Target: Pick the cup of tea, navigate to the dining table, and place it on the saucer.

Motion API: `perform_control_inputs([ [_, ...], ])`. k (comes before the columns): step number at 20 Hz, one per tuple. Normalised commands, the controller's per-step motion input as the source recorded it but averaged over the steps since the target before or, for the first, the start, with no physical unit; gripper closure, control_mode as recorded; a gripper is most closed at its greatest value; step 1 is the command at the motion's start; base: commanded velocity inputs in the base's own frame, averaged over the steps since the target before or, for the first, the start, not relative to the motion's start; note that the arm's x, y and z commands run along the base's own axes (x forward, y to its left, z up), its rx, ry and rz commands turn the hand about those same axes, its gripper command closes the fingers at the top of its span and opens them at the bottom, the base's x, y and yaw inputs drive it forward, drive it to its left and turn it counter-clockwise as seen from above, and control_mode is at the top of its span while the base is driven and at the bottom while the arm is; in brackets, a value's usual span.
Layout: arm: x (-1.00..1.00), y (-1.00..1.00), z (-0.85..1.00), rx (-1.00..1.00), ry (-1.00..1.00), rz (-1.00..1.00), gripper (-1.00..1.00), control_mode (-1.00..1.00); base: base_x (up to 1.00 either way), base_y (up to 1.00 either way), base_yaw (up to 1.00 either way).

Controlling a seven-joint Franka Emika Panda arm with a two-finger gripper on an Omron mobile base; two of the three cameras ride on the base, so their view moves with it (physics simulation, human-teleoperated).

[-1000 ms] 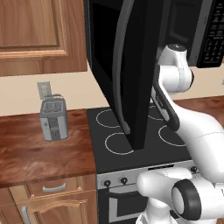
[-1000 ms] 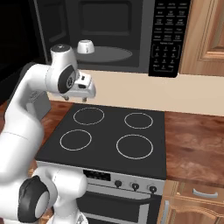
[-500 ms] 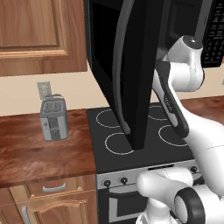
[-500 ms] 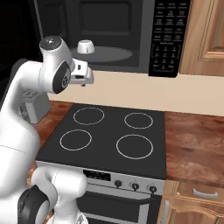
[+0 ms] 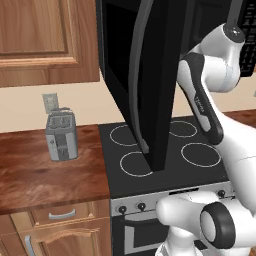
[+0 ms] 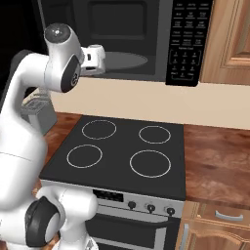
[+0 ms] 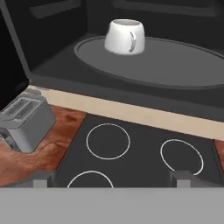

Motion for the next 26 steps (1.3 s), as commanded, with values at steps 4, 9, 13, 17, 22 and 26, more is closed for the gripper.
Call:
perform_control_inputs([
  [4, 0.46, -0.01, 0.13, 0.01, -0.17, 0.05, -1.0, -1.0, 0.0, 0.0, 0.0],
  [9, 0.88, 0.0, 0.01, 0.02, -0.11, 0.02, -1.0, -1.0, 0.0, 0.0, 0.0],
  [13, 0.82, -0.06, 0.11, 0.05, 0.0, 0.01, -1.0, -1.0, 0.0, 0.0, 0.0],
  [17, 0.7, 0.0, 0.34, 0.04, 0.01, 0.0, -1.0, -1.0, 0.0, 0.0, 0.0],
  [22, 0.43, 0.01, 0.03, 0.01, 0.0, 0.0, -1.0, -1.0, 0.0, 0.0, 0.0],
  [26, 0.53, 0.0, 0.0, 0.01, 0.0, 0.0, -1.0, -1.0, 0.0, 0.0, 0.0],
])
